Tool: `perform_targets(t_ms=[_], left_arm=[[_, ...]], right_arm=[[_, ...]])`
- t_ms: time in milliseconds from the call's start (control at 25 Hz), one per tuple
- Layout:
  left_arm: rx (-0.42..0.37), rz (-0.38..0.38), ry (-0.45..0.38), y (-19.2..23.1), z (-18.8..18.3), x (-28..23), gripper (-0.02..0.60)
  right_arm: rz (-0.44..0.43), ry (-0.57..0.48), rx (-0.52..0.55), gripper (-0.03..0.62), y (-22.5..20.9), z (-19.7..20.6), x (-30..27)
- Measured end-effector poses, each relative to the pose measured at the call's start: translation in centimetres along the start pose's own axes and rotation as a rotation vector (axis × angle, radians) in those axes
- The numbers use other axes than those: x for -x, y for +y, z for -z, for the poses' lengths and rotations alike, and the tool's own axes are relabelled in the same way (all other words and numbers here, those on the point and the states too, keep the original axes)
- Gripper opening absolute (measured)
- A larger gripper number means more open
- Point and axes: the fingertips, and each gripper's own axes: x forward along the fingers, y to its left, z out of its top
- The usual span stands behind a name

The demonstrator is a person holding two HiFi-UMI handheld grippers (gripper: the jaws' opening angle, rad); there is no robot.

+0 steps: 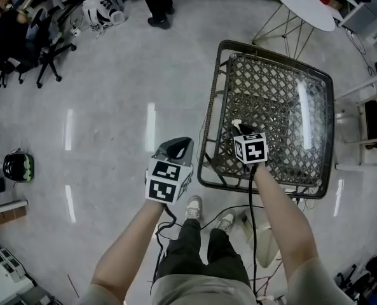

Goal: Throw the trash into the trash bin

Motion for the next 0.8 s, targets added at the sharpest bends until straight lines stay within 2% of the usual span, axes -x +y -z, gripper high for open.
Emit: perform_targets(t_ms=[240,480,680,800], left_arm=[[-0.021,-0.006,-0.03,-1.1,-1.8,1.3,0.003],[-0.072,-0.01,-0.086,-3.3,-5.3,4.1,0.003],[-0.144,-0.013,-0.14,-5.5,-9.2,7.1,0.003],[-0.241,-0.018,-0.181,-7.8,-11.9,9.1,0.003]], right_arm=[[-0.007,-0.075,-0.021,0.055,-0.3,-1.7,4.6],[0.003,-0.209,-0.009,0.055,-0.5,-4.9,13.3],[-0.002,-0.344,-0.009,0.055,0.2,-8.5,21.7],[-0.011,-0.425,0.01,0.055,0.9,-10.2,27.2]])
